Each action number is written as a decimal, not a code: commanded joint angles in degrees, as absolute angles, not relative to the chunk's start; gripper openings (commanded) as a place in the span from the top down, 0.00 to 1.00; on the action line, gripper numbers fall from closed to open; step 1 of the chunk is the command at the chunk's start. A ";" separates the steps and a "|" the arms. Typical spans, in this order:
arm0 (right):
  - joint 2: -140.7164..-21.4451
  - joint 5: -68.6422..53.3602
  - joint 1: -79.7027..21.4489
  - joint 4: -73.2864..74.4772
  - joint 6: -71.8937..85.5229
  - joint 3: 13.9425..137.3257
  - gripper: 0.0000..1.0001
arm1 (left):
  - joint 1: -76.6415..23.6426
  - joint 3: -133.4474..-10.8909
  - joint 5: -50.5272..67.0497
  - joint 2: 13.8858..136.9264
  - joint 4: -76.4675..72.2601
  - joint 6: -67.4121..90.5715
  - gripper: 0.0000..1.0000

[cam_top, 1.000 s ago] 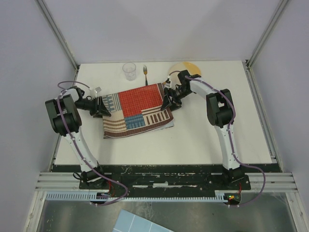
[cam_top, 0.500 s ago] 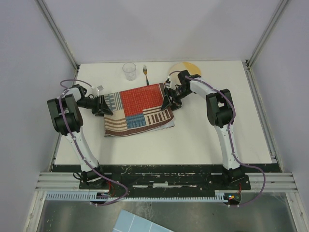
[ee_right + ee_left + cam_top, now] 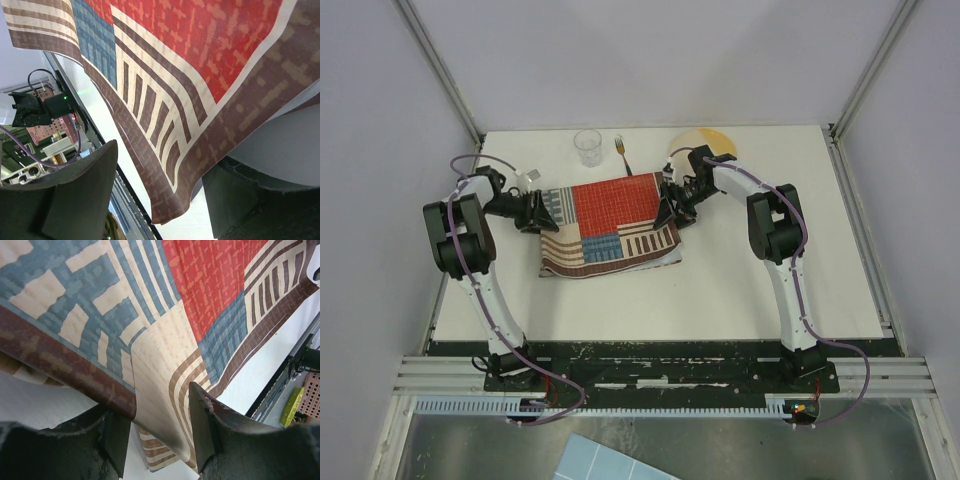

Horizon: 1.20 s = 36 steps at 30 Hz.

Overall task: Set the dinner table for one person
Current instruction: Adjust the napkin at the center of the board.

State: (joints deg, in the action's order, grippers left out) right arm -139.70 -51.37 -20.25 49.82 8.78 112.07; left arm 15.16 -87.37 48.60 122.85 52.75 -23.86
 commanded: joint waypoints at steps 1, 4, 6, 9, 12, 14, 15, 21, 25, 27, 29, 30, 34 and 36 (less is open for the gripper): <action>-141.32 -51.21 -21.44 48.98 8.30 114.13 0.27 | 13.64 -88.60 52.71 120.11 52.78 -22.50 0.46; -141.26 -51.24 -21.43 49.17 8.27 114.26 0.27 | 13.05 -87.88 52.96 121.51 52.55 -22.51 0.53; -141.16 -51.24 -21.41 49.19 8.10 114.26 0.27 | 12.62 -87.38 52.95 122.25 51.62 -22.10 0.64; -141.07 -51.14 -21.42 49.30 7.93 114.33 0.27 | 12.00 -87.22 52.68 123.09 50.99 -21.84 0.94; -141.02 -51.04 -21.45 49.40 7.90 114.48 0.27 | 11.56 -87.02 51.92 123.39 50.35 -21.62 0.97; -141.07 -51.06 -21.39 49.46 7.91 114.60 0.27 | 11.34 -86.72 51.74 123.44 49.78 -21.51 0.97; -141.13 -51.06 -21.44 49.52 7.87 114.70 0.28 | 11.34 -86.56 51.62 123.36 49.42 -21.30 0.97; -140.83 -50.45 -21.38 49.92 7.31 114.33 0.29 | 11.34 -87.65 51.24 121.29 48.86 -20.55 0.97; -140.65 -50.45 -21.45 49.92 7.31 114.37 0.29 | 11.45 -89.49 51.81 119.68 49.27 -19.16 0.97; -140.34 -50.35 -21.39 50.33 6.83 114.36 0.29 | 11.43 -90.99 52.25 119.16 50.18 -18.51 0.97; -140.01 -50.36 -21.34 50.80 6.20 114.35 0.29 | 11.40 -93.00 53.26 119.10 52.15 -18.39 0.97; -139.75 -50.23 -21.29 51.23 5.92 114.35 0.29 | 11.45 -94.08 53.76 119.02 53.18 -18.30 0.97; -138.09 -49.66 -20.52 52.36 4.69 113.94 0.30 | 11.27 -98.80 55.08 117.42 56.69 -18.32 0.97; -137.15 -49.11 -19.71 53.11 3.77 113.84 0.30 | 10.93 -101.39 55.12 116.40 58.61 -18.97 0.97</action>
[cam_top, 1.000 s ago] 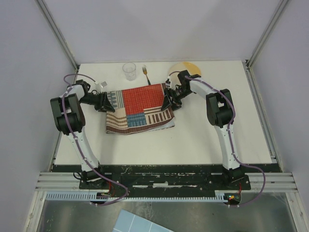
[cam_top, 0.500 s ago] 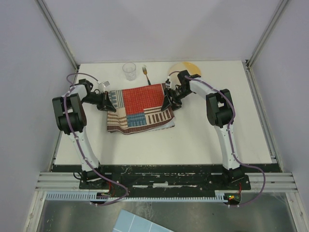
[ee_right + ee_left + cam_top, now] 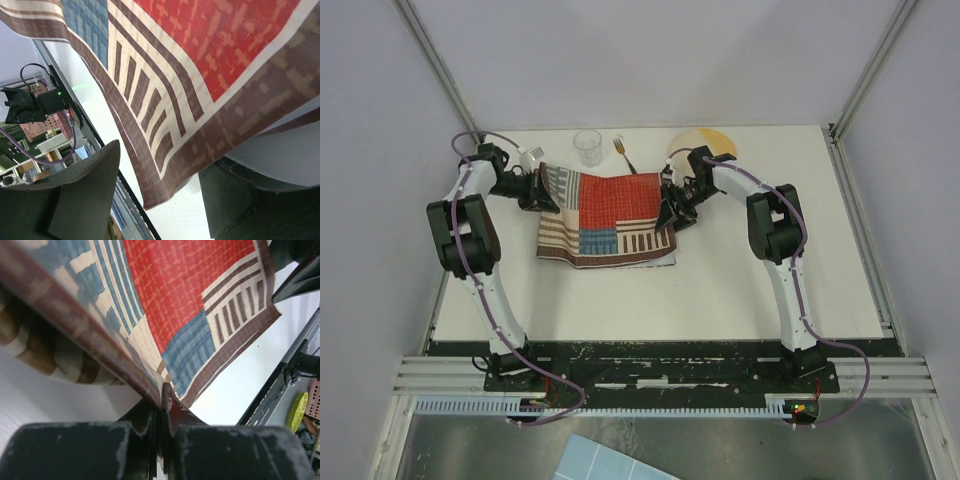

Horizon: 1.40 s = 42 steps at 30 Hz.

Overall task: Set the dinner table for one person
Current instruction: Adjust the napkin at the center of the board.

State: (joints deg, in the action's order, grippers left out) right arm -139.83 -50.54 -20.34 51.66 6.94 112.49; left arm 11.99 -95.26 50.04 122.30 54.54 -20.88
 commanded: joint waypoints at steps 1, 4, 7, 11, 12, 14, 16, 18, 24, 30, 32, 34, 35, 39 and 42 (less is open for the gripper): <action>-136.51 -48.80 -19.43 53.21 3.51 113.56 0.30 | 10.85 -102.65 54.99 115.89 59.53 -19.14 0.97; -135.36 -48.31 -18.16 53.64 2.88 113.09 0.28 | 10.56 -106.66 55.53 115.27 62.44 -19.04 0.97; -134.28 -46.98 -17.07 55.23 1.45 112.63 0.25 | 10.44 -109.79 56.66 115.23 65.04 -18.95 0.97; -132.02 -41.99 -15.08 55.06 -0.48 109.74 0.21 | 9.83 -112.32 57.21 114.86 67.50 -19.17 0.97; -131.65 -41.26 -14.46 54.57 -0.48 109.17 0.20 | 9.66 -112.87 57.19 114.74 67.91 -19.18 0.97; -131.41 -40.94 -13.34 53.44 0.15 108.87 0.18 | 9.23 -114.27 57.50 114.67 68.47 -18.68 0.97; -132.30 -41.40 -13.01 53.10 0.51 110.25 0.18 | 8.70 -116.33 57.73 114.89 68.85 -17.66 0.97; -134.58 -42.38 -13.16 53.15 0.99 112.79 0.18 | 8.06 -118.90 57.75 115.36 68.99 -16.22 0.97; -140.29 -47.65 -14.23 52.15 4.86 121.25 0.19 | 6.11 -129.22 58.91 117.55 69.08 -9.73 0.97; -137.92 -49.27 -14.74 49.03 5.92 117.15 0.20 | 3.76 -134.65 62.10 118.00 67.17 -4.23 0.97; -135.85 -48.98 -14.76 48.00 5.47 114.68 0.20 | 3.17 -132.60 63.17 116.91 65.67 -3.03 0.97; -134.16 -48.94 -14.69 46.42 5.52 112.22 0.20 | 2.59 -131.66 64.54 116.49 64.79 -2.38 0.97; -133.62 -49.00 -14.69 45.99 5.73 111.33 0.20 | 2.43 -131.50 65.28 116.37 64.49 -2.18 0.97; -132.58 -49.23 -14.69 46.19 5.65 110.33 0.21 | 2.03 -131.36 69.91 116.09 62.57 -0.74 0.97; -132.18 -49.01 -14.66 46.14 5.61 110.05 0.21 | 1.93 -131.37 72.74 115.46 58.63 2.64 0.97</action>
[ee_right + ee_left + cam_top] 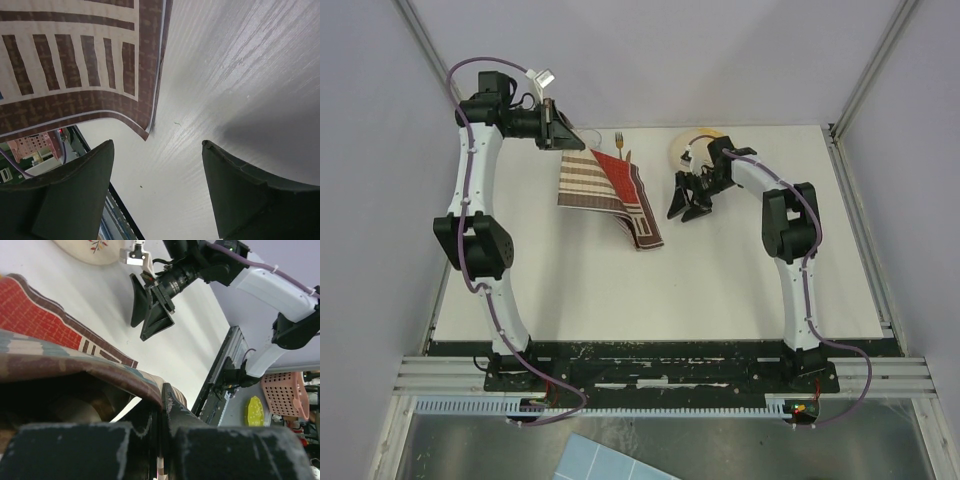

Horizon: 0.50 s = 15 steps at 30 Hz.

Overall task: Set the dinner table for one person
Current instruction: Adjust the napkin at the center of the board.

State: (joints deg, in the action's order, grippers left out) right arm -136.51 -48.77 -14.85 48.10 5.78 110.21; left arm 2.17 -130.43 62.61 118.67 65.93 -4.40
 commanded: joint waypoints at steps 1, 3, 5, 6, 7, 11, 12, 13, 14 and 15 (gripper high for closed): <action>-132.11 -49.01 -14.60 46.16 5.69 110.12 0.21 | 1.92 -131.34 73.69 115.18 56.54 4.52 0.97; -131.94 -49.11 -14.64 46.15 5.85 110.19 0.21 | 1.93 -131.30 75.76 114.54 50.73 10.10 0.97; -131.73 -49.08 -14.63 46.15 5.87 110.00 0.21 | 1.93 -130.86 77.27 114.11 42.94 17.55 0.97; -131.64 -49.13 -14.65 46.02 5.88 109.83 0.22 | 1.93 -130.31 77.89 113.82 38.28 23.46 0.97; -131.40 -49.17 -14.62 45.93 5.87 109.46 0.22 | 1.92 -129.23 78.51 113.38 31.07 28.33 0.97; -129.67 -48.83 -14.52 45.08 5.56 107.24 0.22 | 1.95 -122.96 81.59 112.20 -10.73 62.98 0.97; -129.30 -48.86 -14.48 44.93 5.50 106.81 0.22 | 1.94 -122.04 81.94 112.58 -23.57 73.72 0.97; -129.03 -48.82 -14.39 44.65 5.43 106.44 0.22 | 1.87 -122.95 82.25 113.57 -32.40 81.93 0.97; -128.79 -48.86 -14.28 44.41 5.55 106.29 0.22 | 1.73 -124.31 82.54 114.15 -31.94 81.73 0.97; -128.67 -48.83 -14.12 44.21 5.75 106.19 0.22 | 1.69 -124.65 82.37 114.09 -30.47 80.52 0.97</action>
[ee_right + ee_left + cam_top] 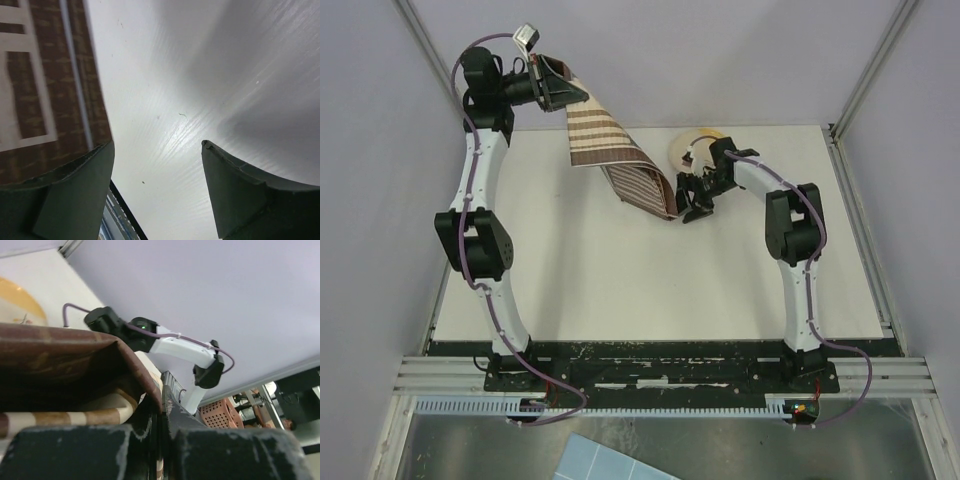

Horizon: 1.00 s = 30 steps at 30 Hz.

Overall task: Set the dinner table for one person
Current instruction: Adjust the napkin at the center of the board.

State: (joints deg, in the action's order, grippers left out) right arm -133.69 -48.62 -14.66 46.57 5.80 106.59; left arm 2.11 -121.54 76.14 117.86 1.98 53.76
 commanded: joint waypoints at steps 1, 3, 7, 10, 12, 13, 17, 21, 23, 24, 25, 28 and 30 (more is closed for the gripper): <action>-128.59 -48.91 -14.03 44.07 5.97 106.32 0.22 | 1.75 -124.48 82.27 114.08 -30.19 80.62 0.97; -128.68 -49.04 -13.93 44.11 6.22 106.52 0.22 | 1.67 -123.20 82.18 113.76 -30.23 80.61 0.97; -128.47 -48.76 -13.78 44.48 5.90 106.74 0.22 | 0.97 -121.19 81.98 113.07 -32.59 81.75 0.97; -128.11 -48.70 -13.15 44.51 6.16 106.73 0.22 | -0.81 -122.18 82.00 112.47 -32.61 81.83 0.97; -127.64 -48.68 -12.45 44.46 6.34 106.54 0.22 | -2.44 -121.89 81.86 111.38 -32.63 81.83 0.97; -127.33 -48.69 -12.06 44.38 6.53 106.26 0.22 | -3.73 -121.55 81.83 110.53 -32.61 81.80 0.97; -125.84 -48.75 -10.02 44.17 6.66 105.25 0.23 | -7.54 -120.08 81.24 107.75 -31.60 80.93 0.97; -123.77 -48.70 -7.29 43.41 7.41 103.89 0.23 | -11.08 -117.90 80.25 105.28 -29.96 79.35 0.97; -122.37 -48.69 -5.78 43.23 7.72 103.08 0.23 | -12.62 -116.80 80.07 104.51 -28.68 78.15 0.97; -121.68 -48.63 -5.05 43.09 7.66 102.57 0.23 | -13.24 -116.42 80.02 104.31 -28.24 77.50 0.97; -120.88 -48.46 -4.28 43.01 7.61 102.08 0.23 | -13.77 -115.89 79.94 104.17 -28.14 77.33 0.97; -119.42 -48.43 -2.12 44.12 6.58 101.06 0.24 | -15.84 -114.78 80.52 104.14 -28.96 77.26 0.97; -118.91 -48.95 -0.61 45.06 5.99 100.19 0.24 | -17.76 -113.41 81.32 103.79 -33.61 79.76 0.97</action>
